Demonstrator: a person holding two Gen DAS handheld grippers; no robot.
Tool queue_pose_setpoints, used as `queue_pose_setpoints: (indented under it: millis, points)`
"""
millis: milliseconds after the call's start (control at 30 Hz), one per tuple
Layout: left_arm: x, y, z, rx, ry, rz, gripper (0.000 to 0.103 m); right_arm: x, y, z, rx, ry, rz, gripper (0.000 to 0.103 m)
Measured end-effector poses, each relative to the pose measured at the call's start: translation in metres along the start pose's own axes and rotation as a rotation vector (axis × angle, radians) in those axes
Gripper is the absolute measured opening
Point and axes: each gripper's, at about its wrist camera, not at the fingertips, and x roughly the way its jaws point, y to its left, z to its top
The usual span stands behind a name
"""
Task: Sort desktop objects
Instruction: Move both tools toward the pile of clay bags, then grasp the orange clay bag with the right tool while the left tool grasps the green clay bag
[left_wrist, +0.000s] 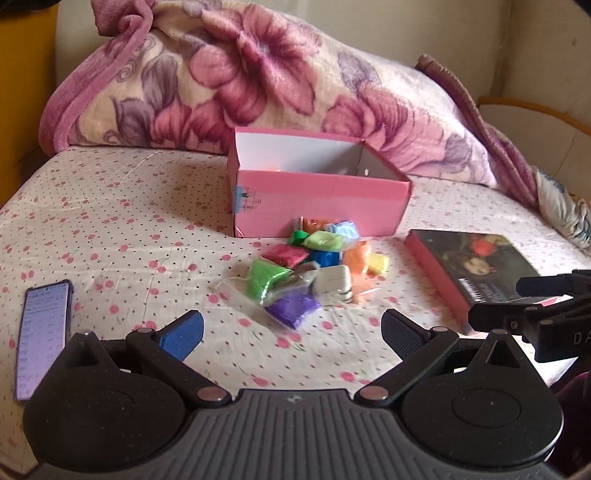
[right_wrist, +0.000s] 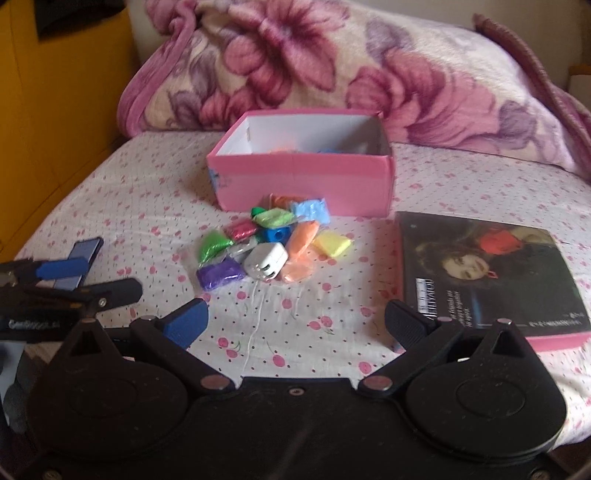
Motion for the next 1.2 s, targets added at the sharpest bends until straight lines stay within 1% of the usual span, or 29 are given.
queue_pose_setpoints:
  millis: [200,333,433,567,600,633,667,733,767,800,833,867,933,1033,1133,1167,1200]
  points:
    - [0.032,0.014,0.005,-0.008,0.011,0.006,0.102,0.043,0.000,0.014,-0.033,0.027,0.041,0.102]
    - [0.053,0.029,0.005,-0.032,0.005,-0.001,0.102,0.070,-0.009,0.024,-0.023,0.022,0.065,0.102]
    - [0.068,0.031,0.009,-0.019,0.008,-0.006,0.102,0.089,-0.013,0.029,-0.026,0.028,0.072,0.102]
    - [0.092,0.035,0.014,0.019,0.026,-0.021,0.085,0.115,-0.019,0.038,-0.030,0.042,0.108,0.101]
    - [0.098,0.036,0.016,0.031,0.033,-0.026,0.083,0.123,-0.020,0.042,-0.031,0.043,0.116,0.100]
    - [0.104,0.037,0.017,0.043,0.039,-0.031,0.078,0.131,-0.022,0.045,-0.035,0.049,0.124,0.100]
    - [0.110,0.039,0.018,0.054,0.046,-0.036,0.068,0.139,-0.024,0.048,-0.043,0.052,0.128,0.100]
    - [0.123,0.041,0.021,0.077,0.060,-0.046,0.062,0.154,-0.027,0.052,-0.062,0.060,0.137,0.098]
    - [0.129,0.042,0.022,0.089,0.066,-0.051,0.062,0.160,-0.028,0.052,-0.068,0.062,0.141,0.096]
    - [0.135,0.044,0.023,0.101,0.073,-0.056,0.062,0.165,-0.029,0.052,-0.073,0.066,0.146,0.088]
    - [0.140,0.045,0.024,0.111,0.079,-0.061,0.062,0.170,-0.030,0.051,-0.076,0.071,0.156,0.078]
    - [0.144,0.046,0.021,0.117,0.083,-0.065,0.062,0.175,-0.032,0.049,-0.075,0.080,0.159,0.075]
    - [0.152,0.048,0.014,0.129,0.097,-0.062,0.062,0.186,-0.034,0.045,-0.071,0.101,0.156,0.072]
    - [0.158,0.048,0.011,0.147,0.109,-0.068,0.062,0.190,-0.037,0.044,-0.048,0.100,0.170,0.072]
    - [0.161,0.049,0.012,0.146,0.109,-0.074,0.062,0.193,-0.041,0.044,-0.024,0.097,0.186,0.067]
    - [0.162,0.049,0.012,0.146,0.109,-0.076,0.061,0.194,-0.042,0.044,-0.016,0.096,0.191,0.065]
    - [0.162,0.049,0.012,0.145,0.110,-0.078,0.061,0.195,-0.043,0.044,-0.008,0.095,0.196,0.058]
